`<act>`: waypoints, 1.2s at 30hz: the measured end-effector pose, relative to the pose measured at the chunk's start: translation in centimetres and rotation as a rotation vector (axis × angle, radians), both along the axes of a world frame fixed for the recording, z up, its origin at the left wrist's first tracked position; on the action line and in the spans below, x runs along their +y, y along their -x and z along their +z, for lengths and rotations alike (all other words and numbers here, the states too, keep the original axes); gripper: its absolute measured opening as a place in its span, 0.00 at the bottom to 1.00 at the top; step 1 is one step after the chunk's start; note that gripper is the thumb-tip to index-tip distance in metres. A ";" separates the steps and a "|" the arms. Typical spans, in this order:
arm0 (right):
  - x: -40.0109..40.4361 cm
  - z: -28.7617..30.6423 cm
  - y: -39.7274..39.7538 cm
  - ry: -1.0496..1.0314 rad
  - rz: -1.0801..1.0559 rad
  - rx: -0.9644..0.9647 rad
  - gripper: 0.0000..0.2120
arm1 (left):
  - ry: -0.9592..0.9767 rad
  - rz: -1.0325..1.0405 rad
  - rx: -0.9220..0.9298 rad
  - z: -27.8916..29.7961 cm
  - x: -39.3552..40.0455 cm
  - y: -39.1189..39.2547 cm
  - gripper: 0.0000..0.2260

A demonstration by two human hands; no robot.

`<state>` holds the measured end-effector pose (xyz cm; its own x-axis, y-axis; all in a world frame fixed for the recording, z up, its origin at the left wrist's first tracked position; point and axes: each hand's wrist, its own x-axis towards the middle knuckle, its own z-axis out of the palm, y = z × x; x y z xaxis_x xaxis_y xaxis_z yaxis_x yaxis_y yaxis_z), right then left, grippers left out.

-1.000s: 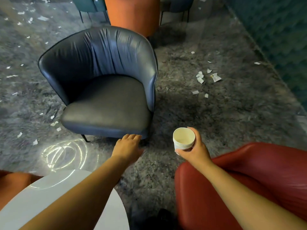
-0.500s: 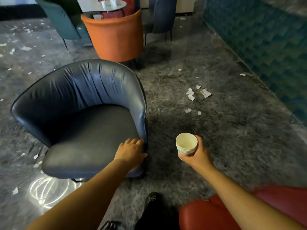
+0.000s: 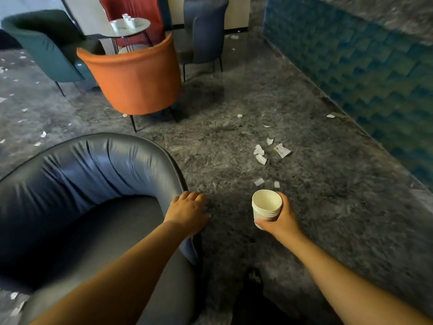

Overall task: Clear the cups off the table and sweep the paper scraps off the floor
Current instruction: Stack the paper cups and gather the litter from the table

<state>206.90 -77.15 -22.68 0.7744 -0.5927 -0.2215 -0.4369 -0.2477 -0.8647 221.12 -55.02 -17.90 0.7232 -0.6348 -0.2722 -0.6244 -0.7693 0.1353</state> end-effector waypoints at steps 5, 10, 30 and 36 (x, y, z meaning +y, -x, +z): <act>-6.6 0.1 -9.5 0.011 0.060 0.007 0.43 | -0.020 0.033 -0.001 -0.9 -6.1 -8.6 0.28; -14.2 1.5 -19.9 0.057 0.155 0.028 0.43 | -0.012 0.117 -0.010 -0.8 -12.2 -17.1 0.28; -24.6 3.4 -65.7 0.072 0.304 0.031 0.43 | -0.062 0.345 -0.039 -0.3 -18.8 -58.9 0.30; -27.3 4.0 -76.4 0.059 0.282 0.021 0.42 | -0.080 0.314 -0.054 0.5 -22.0 -70.1 0.29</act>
<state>283.29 -104.49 -18.71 0.9059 -0.3672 -0.2111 -0.3618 -0.4116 -0.8365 291.23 -77.06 -17.37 0.8950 -0.3567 -0.2678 -0.3598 -0.9322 0.0394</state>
